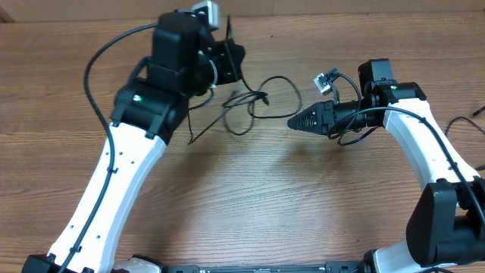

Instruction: Untangle cables

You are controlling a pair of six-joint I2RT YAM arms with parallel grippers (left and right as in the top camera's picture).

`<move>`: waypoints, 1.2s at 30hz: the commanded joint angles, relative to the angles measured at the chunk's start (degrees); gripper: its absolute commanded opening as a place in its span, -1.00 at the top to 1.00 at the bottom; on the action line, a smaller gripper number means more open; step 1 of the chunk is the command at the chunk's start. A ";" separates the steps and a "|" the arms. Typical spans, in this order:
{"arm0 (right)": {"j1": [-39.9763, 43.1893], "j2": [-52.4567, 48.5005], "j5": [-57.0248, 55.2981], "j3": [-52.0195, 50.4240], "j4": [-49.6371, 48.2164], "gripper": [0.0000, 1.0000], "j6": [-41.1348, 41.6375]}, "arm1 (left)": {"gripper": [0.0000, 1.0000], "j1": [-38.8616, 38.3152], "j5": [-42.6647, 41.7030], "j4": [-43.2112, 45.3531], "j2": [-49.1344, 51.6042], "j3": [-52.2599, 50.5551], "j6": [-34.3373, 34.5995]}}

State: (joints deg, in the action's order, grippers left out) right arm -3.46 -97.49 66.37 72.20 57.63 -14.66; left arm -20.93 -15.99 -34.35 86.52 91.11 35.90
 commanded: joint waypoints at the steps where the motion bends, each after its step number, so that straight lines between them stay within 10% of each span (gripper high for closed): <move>1: -0.02 1.18 6.64 0.26 -0.22 0.50 -3.67 | 0.92 2.62 -6.16 -0.90 -0.72 0.44 -0.66; 12: -2.25 1.16 6.27 0.26 -6.86 -0.36 -29.35 | 0.92 10.21 -31.28 -1.22 -0.70 0.44 -4.17; 36: -4.00 1.16 14.47 0.26 -20.52 -0.11 -20.65 | 0.91 12.66 -42.53 -1.38 -0.70 0.44 -0.09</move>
State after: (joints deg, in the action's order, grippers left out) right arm -7.33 -97.49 77.23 72.20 35.79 -39.97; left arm -8.25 -57.91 -35.86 86.52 91.11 33.32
